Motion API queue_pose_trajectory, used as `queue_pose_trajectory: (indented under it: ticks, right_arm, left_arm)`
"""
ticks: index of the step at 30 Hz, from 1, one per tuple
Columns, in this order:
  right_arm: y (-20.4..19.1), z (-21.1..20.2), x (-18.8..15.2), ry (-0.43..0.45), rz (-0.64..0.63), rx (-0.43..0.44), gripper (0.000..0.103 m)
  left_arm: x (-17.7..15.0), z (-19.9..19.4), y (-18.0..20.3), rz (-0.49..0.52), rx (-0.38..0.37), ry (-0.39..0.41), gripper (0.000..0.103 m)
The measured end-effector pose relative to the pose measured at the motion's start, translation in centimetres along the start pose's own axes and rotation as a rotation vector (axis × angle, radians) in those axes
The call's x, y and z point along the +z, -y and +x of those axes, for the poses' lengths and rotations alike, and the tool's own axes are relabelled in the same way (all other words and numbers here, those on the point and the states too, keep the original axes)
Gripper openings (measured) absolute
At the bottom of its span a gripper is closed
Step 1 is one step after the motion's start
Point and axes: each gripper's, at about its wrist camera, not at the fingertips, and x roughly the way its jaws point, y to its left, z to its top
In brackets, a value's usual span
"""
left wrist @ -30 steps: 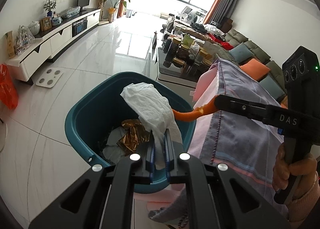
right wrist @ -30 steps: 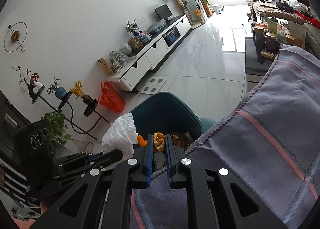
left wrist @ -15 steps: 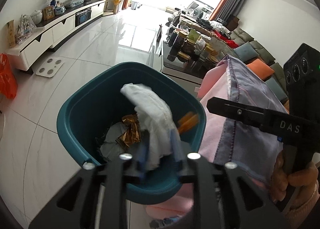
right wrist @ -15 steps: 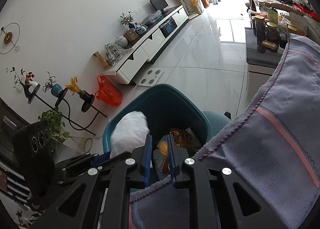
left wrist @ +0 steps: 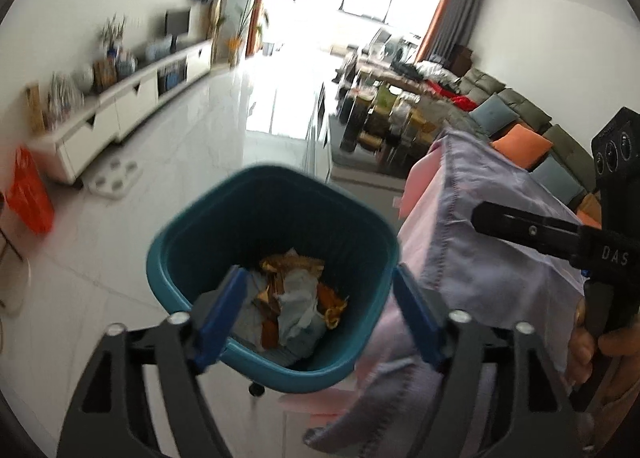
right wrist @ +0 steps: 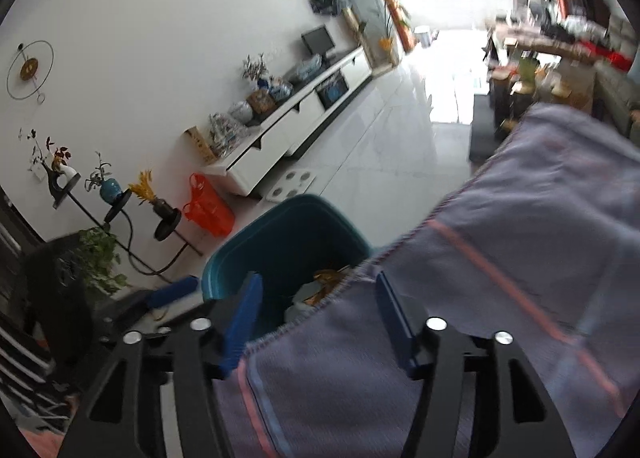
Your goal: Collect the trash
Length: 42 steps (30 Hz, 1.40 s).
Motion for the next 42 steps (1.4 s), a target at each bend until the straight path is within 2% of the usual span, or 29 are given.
queue_pose_trajectory:
  ticks: [1,3,4,6,9,18,20,27,36,42]
  right_arm:
    - [0.1,-1.1,-0.3,0.021,-0.008,-0.005,0.067]
    - [0.4,-3.5,-1.1,0.071,-0.021,-0.036,0.077]
    - [0.7,-4.4,-1.3,0.089,-0.026,-0.048,0.079]
    - [0.9,-6.3,-2.1,0.138,-0.029,-0.094,0.090]
    - [1.4,-9.6,-4.0,0.214,-0.034,-0.155,0.099]
    - [4.2,-18.3,-9.7,0.385,-0.020,-0.470,0.099]
    - [4.7,-19.9,-11.1,0.413,-0.009,-0.552,0.099]
    - [6.9,-24.5,-14.7,0.497,0.074,-0.742,0.099]
    - [8.0,-28.7,-18.1,0.575,0.134,-0.887,0.099]
    - [8.1,-30.3,-19.4,0.608,0.151,-0.937,0.099]
  left_arm:
    - [-0.1,-0.7,0.6,0.016,0.004,0.023,0.095]
    - [-0.2,-1.9,1.6,0.045,-0.008,0.066,0.098]
    - [-0.3,-2.4,2.2,0.058,-0.019,0.080,0.099]
    - [-0.7,-3.1,3.7,0.082,-0.037,0.105,0.099]
    - [-1.1,-3.8,6.3,0.122,-0.059,0.139,0.099]
    - [-2.4,-3.9,16.2,0.216,-0.187,0.226,0.099]
    - [-2.7,-4.0,17.9,0.232,-0.198,0.251,0.099]
    - [-4.1,-4.0,24.4,0.283,-0.231,0.322,0.099]
    - [-6.0,-5.2,28.6,0.355,-0.257,0.380,0.100]
    - [-7.1,-5.9,30.1,0.385,-0.266,0.413,0.100]
